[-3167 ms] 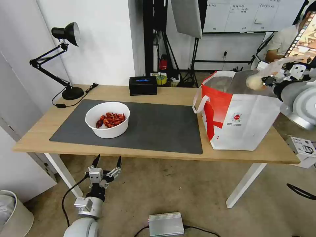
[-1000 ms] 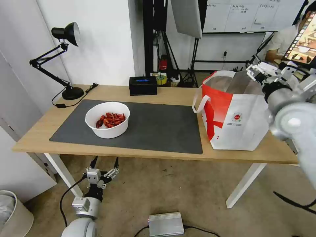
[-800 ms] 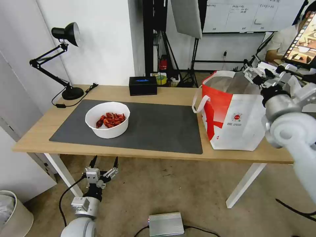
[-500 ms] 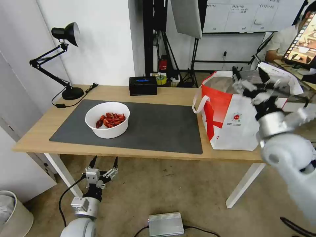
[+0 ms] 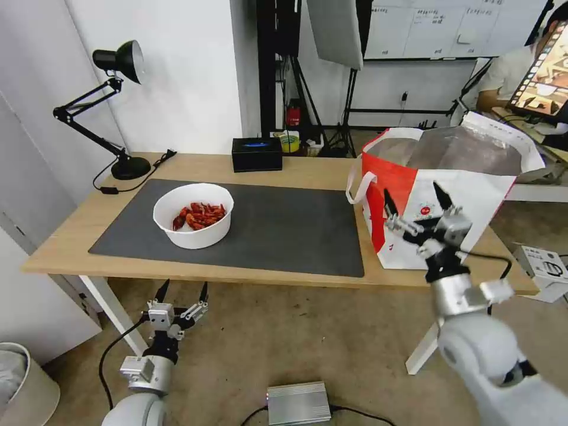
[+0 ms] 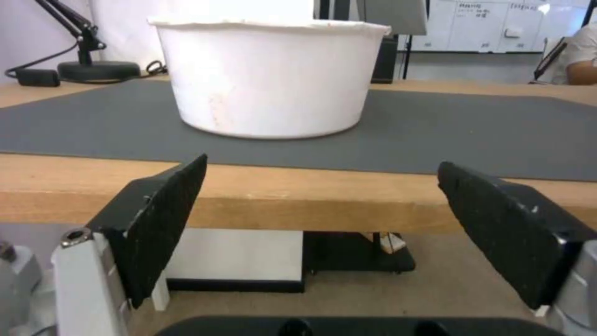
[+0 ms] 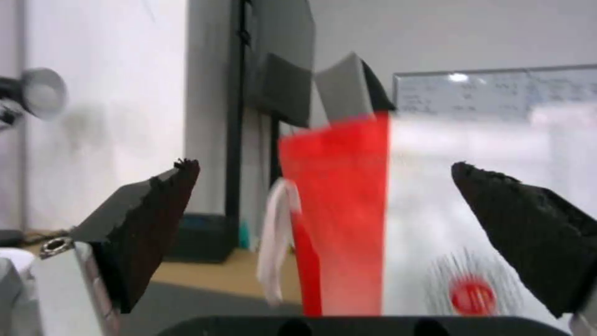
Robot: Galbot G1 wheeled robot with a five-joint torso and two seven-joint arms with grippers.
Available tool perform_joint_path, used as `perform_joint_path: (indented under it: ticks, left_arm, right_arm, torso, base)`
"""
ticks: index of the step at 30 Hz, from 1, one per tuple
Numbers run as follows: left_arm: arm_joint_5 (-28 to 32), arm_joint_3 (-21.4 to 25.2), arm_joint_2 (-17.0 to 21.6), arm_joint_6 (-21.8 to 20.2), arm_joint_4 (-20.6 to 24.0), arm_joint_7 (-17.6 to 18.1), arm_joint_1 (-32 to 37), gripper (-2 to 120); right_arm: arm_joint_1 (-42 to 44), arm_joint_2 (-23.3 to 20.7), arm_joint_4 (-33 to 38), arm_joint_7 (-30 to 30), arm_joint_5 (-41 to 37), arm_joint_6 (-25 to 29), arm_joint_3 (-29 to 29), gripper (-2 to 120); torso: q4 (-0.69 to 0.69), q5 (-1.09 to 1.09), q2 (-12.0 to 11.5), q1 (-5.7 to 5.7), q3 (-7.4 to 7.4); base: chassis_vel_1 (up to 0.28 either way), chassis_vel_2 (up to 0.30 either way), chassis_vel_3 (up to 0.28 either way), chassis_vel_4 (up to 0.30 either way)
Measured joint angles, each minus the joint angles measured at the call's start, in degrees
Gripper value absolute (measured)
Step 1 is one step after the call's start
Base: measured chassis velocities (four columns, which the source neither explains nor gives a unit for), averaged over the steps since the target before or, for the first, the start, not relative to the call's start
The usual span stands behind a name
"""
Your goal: Pick up the trash from the table and place it into the takeout bag.
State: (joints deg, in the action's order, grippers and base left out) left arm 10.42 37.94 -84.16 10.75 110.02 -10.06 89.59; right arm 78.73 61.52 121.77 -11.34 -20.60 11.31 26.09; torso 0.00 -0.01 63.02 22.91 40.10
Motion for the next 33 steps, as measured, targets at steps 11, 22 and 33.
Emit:
perform_joint_path:
  ticks: [11,22,33]
  left_arm:
    - [1.5,-1.2,0.3,-3.1,2.4,0.2,0.1,100]
    - [1.6,-2.0,0.4,-5.0,4.2,0.3,-0.5,100]
    - [1.5,-3.1,0.2,-5.3,4.4,0.4,-1.1,100]
  right_arm:
    - [8.7,9.1,-0.6,-5.2,9.1,-1.0,-3.4,100]
    - [13.9,11.0,3.2,-7.3,11.9,-6.7,-4.3,97]
    - [17.5,12.5,5.5,-1.1,13.2,-8.6,-4.6,100]
  torso:
    - [0.0,0.01,0.0,0.0,0.0]
    - [0.0,0.0,0.0,0.0,0.0]
    - [0.0,0.01,0.0,0.0,0.0]
  base:
    - [0.0,0.0,0.0,0.0]
    - [0.0,0.0,0.0,0.0]
    - [0.0,0.0,0.0,0.0]
